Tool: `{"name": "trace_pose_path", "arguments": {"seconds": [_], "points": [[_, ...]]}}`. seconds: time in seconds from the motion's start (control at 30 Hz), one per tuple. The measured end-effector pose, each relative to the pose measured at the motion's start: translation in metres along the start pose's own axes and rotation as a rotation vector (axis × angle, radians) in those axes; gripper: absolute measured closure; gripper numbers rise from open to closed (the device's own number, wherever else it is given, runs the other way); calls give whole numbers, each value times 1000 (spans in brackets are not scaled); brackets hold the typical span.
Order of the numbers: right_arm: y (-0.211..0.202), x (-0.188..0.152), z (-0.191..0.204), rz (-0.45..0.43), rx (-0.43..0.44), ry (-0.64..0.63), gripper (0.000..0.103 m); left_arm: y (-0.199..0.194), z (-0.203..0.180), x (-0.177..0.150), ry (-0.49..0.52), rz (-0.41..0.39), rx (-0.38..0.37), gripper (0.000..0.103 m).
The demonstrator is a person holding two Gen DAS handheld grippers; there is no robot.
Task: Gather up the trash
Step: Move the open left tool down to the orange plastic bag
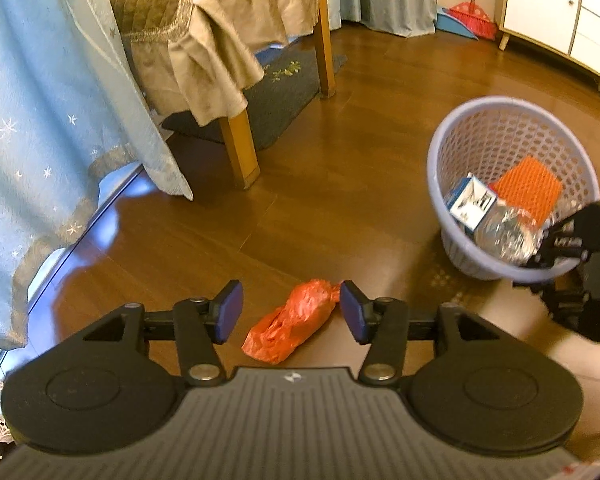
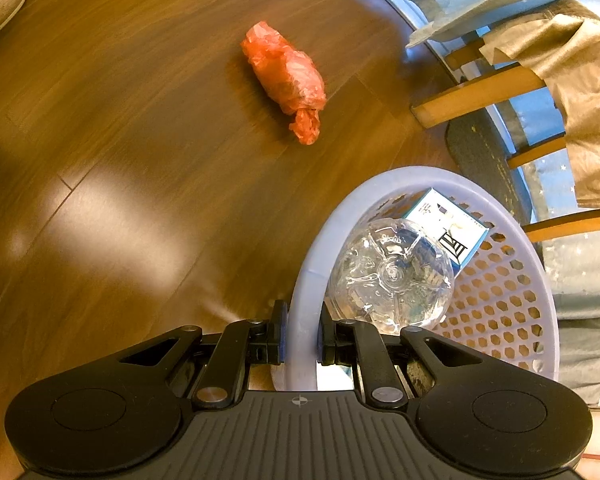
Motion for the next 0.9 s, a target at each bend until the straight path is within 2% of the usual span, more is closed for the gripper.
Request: {"name": "trace_pose_path", "arguments": {"seconds": [0.23, 0.6, 0.9], "points": [[2, 8, -4, 8, -2, 16, 93, 23, 2, -29, 16, 50, -20, 48], [5, 16, -4, 23, 4, 27, 93, 64, 0, -75, 63, 86, -46, 44], [4, 17, -12, 24, -8, 40, 93, 116, -13, -82, 168, 80, -63, 38]]}}
Point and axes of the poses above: each gripper's, at about its wrist camera, not at the fingertips, and y roughly the way its jaws point, z to its left, x to its top, the point moved 10 cm from there along y, roughly the way its jaws point, and after that the axes turned 11 degrees about y, right-handed, at the moved point
